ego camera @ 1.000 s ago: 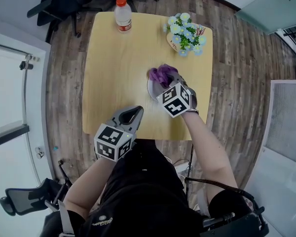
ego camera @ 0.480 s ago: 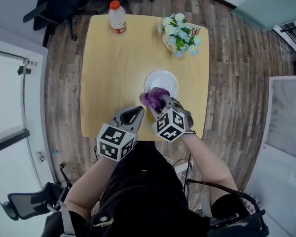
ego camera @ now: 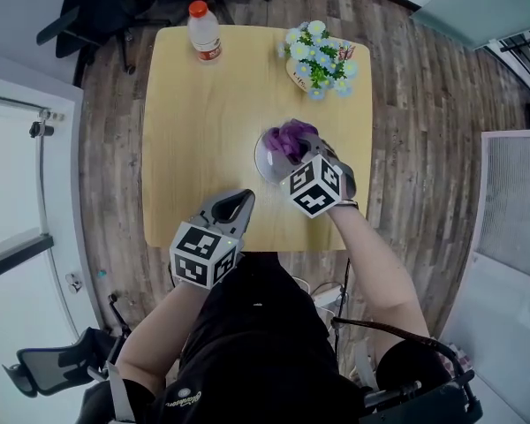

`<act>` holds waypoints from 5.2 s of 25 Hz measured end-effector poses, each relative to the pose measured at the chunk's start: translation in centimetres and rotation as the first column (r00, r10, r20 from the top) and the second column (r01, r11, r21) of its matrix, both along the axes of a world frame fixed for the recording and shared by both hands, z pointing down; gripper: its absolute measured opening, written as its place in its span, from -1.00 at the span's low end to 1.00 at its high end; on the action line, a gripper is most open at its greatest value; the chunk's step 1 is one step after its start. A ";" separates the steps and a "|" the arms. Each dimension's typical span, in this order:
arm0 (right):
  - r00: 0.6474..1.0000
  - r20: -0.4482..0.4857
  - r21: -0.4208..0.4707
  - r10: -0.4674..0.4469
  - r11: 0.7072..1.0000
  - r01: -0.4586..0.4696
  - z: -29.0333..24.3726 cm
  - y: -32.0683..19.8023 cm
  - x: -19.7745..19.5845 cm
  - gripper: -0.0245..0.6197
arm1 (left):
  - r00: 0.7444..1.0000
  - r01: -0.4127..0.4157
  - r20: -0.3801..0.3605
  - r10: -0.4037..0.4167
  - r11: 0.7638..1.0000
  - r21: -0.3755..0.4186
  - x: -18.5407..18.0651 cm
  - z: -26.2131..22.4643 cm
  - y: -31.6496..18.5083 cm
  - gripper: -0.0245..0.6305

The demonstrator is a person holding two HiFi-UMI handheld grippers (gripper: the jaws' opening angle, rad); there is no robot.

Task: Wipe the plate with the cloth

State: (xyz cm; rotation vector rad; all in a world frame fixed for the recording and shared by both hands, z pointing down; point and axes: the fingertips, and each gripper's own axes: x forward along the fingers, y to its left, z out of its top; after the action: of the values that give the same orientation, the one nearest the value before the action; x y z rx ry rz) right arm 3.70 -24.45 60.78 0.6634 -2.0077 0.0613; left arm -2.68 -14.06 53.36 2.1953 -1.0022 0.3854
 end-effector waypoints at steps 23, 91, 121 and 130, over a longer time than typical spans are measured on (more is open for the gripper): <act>0.994 0.009 -0.101 -0.111 0.989 0.111 0.9 6.9 -0.9 -0.59 | 1.000 -0.030 0.007 0.030 0.999 -0.013 1.0 0.9 0.1 -0.89; 0.995 -0.090 -0.035 -0.038 0.999 0.035 0.8 1.8 3.7 -0.59 | 0.999 -0.046 0.003 0.046 0.998 -0.042 2.2 2.1 0.9 -0.89; 0.994 -0.101 -0.003 0.030 1.000 -0.030 0.7 -0.7 5.7 -0.59 | 0.999 -0.047 0.009 0.048 0.998 -0.051 1.9 2.3 0.9 -0.89; 0.998 -0.060 -0.076 -0.035 0.997 0.031 0.5 5.7 5.1 -0.59 | 0.998 -0.065 0.003 0.065 0.997 -0.045 2.5 1.9 0.3 -0.89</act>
State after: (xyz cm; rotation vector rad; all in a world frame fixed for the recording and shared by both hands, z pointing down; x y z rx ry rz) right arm 8.77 -18.79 61.27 0.5778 -1.9470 0.0946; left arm -0.16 -13.80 55.27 2.1916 -0.9174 0.4387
